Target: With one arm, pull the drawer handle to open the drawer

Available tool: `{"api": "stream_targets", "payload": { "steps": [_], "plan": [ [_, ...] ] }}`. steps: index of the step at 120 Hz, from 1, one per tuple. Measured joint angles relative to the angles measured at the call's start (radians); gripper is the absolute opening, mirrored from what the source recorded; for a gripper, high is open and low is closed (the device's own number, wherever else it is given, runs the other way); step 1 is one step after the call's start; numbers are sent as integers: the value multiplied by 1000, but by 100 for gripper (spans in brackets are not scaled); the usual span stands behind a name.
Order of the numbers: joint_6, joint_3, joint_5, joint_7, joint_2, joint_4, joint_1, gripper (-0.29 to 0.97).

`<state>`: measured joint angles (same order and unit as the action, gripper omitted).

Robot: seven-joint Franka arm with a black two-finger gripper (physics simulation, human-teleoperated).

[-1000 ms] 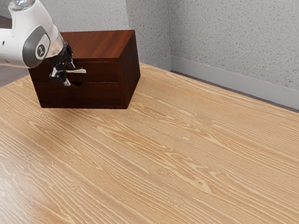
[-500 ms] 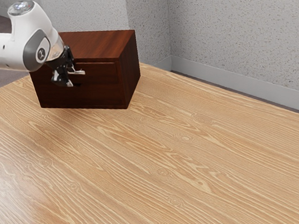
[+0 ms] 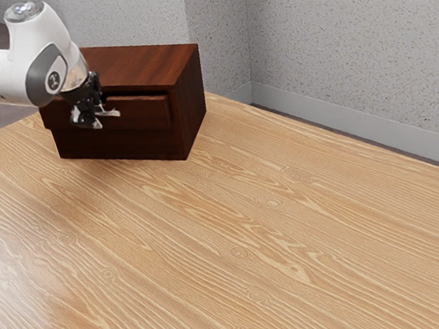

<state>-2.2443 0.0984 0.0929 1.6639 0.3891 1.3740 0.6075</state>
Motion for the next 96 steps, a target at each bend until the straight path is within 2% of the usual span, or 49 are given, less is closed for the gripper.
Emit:
{"api": "stream_targets", "payload": {
  "steps": [96],
  "plan": [
    [-55, -22, 3, -6, -196, 264, -9, 12]
  ]
}}
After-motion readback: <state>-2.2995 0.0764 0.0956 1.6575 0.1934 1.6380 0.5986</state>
